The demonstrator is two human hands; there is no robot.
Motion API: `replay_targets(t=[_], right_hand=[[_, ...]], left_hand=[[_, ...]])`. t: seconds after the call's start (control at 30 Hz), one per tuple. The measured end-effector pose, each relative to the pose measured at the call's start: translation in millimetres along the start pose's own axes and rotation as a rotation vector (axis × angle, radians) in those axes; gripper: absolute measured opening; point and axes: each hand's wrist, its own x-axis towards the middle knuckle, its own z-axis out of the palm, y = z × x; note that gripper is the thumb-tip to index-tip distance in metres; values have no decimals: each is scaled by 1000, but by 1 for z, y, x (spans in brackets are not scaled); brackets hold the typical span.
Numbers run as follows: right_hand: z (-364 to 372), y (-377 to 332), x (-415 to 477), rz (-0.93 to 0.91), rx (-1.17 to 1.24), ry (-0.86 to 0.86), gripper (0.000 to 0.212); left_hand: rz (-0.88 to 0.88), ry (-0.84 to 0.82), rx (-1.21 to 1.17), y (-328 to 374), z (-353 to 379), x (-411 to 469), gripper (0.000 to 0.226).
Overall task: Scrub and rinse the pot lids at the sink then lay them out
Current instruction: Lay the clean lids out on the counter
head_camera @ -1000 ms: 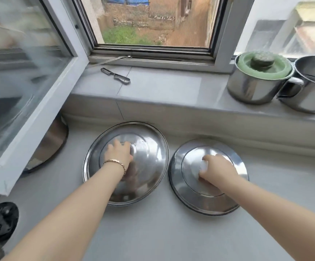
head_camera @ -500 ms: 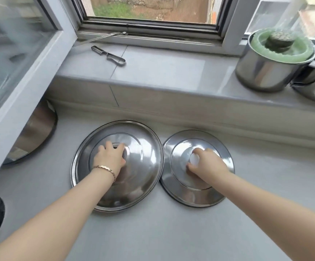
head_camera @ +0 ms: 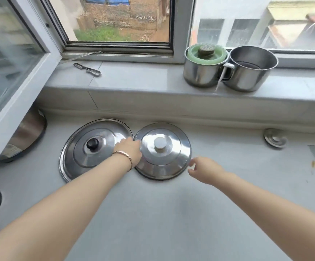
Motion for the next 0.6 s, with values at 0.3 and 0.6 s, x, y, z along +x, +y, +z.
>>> replay_targets(t=[0.3, 0.6], right_hand=[[-8, 179, -138, 218, 101, 38, 27], [-22, 424, -258, 494, 244, 225, 21]], left_hand=[[401, -158, -148, 249, 2, -80, 25], [537, -144, -221, 509, 27, -129, 28]])
